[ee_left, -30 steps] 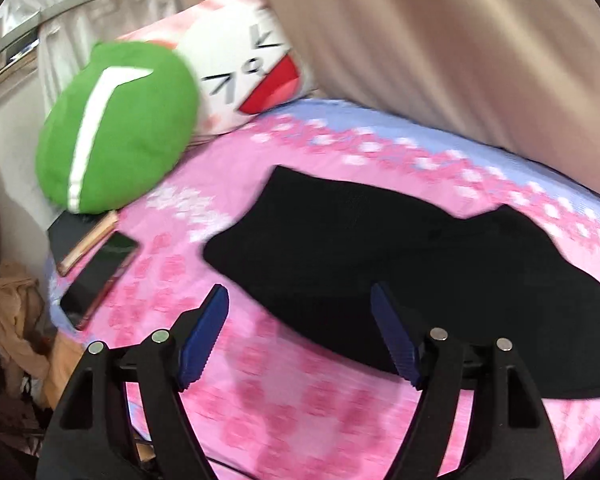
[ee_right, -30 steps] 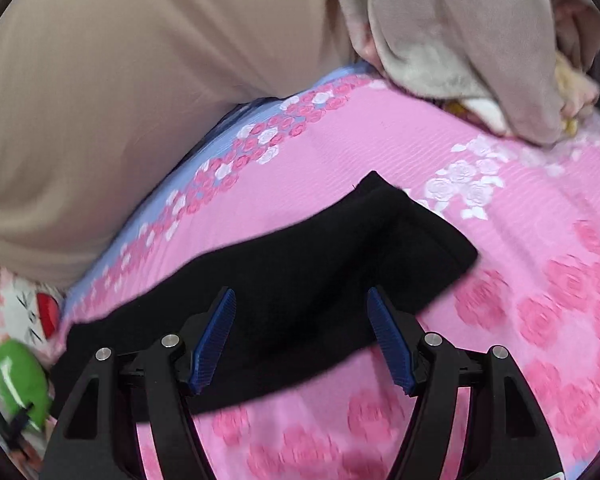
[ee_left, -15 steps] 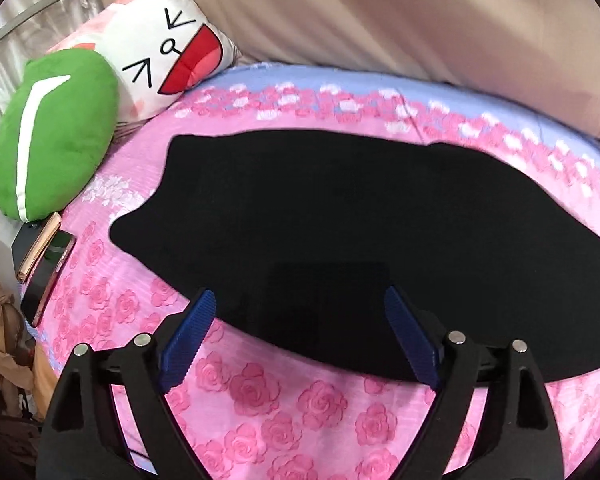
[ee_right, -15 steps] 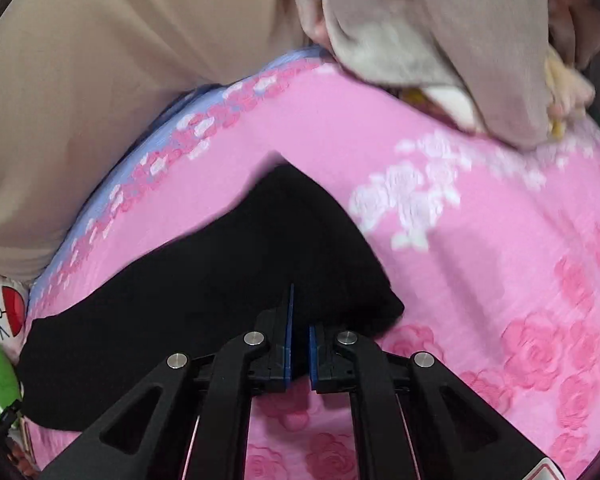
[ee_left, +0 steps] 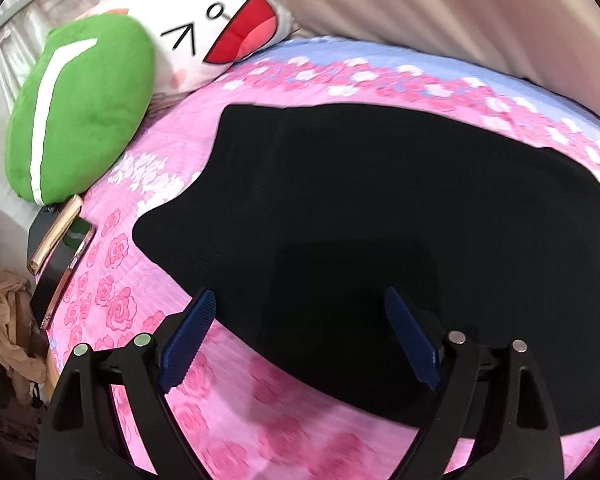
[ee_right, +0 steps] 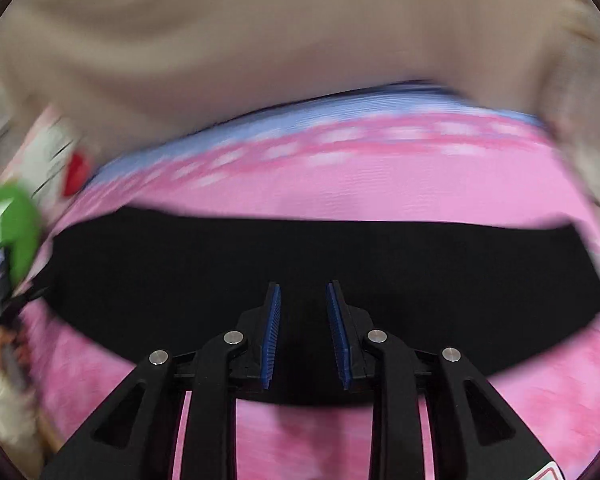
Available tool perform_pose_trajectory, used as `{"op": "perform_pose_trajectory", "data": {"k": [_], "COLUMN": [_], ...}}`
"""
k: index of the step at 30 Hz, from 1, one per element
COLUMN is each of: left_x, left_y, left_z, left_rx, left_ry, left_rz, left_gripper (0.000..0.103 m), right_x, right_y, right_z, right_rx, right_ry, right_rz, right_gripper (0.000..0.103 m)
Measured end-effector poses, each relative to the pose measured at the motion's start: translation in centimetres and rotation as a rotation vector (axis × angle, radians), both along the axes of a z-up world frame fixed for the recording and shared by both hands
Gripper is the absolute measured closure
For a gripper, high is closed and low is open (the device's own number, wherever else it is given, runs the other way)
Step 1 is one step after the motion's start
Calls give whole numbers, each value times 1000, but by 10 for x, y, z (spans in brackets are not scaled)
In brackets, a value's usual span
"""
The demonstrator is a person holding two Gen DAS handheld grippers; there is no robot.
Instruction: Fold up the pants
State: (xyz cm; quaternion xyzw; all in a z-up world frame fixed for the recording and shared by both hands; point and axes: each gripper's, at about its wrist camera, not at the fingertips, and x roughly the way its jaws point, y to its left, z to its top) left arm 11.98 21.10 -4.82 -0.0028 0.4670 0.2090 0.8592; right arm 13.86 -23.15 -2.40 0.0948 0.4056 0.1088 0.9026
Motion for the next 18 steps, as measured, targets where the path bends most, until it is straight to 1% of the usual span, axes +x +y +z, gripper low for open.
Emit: {"op": "perform_pose_trajectory", "data": {"k": [2, 4, 6, 7, 9, 10, 11, 12, 14, 15, 16, 17, 18], "left_x": [2, 6, 13, 16, 26, 29, 37, 44, 55, 57, 56, 48, 38], "left_y": [11, 20, 27, 30, 39, 41, 45, 47, 52, 55, 58, 64, 69], "left_z": [-4, -5, -7, -8, -7, -7, -8, -9, -5, 1, 6, 18, 28], "left_rx": [-8, 4, 10, 12, 13, 21, 41, 57, 60, 53, 49, 41, 31], "left_ry": [-1, -11, -14, -13, -19, -23, -30, -32, -42, -50, -61, -94, -123], "left_rz": [-4, -6, -13, -15, -25, -23, -24, -26, -29, -32, -34, -38, -43], "left_gripper": [17, 16, 15, 12, 12, 12, 12, 12, 13, 13, 14, 14, 14], "right_x": [32, 69, 104, 121, 157, 172, 185, 195, 213, 215, 210, 199, 177], "right_y": [69, 139, 198, 216, 253, 263, 271, 278, 287, 290, 291, 292, 295], "right_z": [-6, -11, -19, -23, -36, -42, -44, -43, -41, -38, -33, -26, -15], "right_rx": [22, 5, -3, -15, -57, -78, -83, -86, -115, -111, -94, -75, -65], "right_ry": [22, 46, 77, 90, 112, 107, 91, 57, 65, 84, 78, 56, 21], "right_rz": [157, 282, 364, 382, 385, 363, 339, 323, 292, 265, 260, 278, 321], "right_gripper": [80, 81, 82, 84, 84, 88, 89, 90, 98, 98, 96, 96, 95]}}
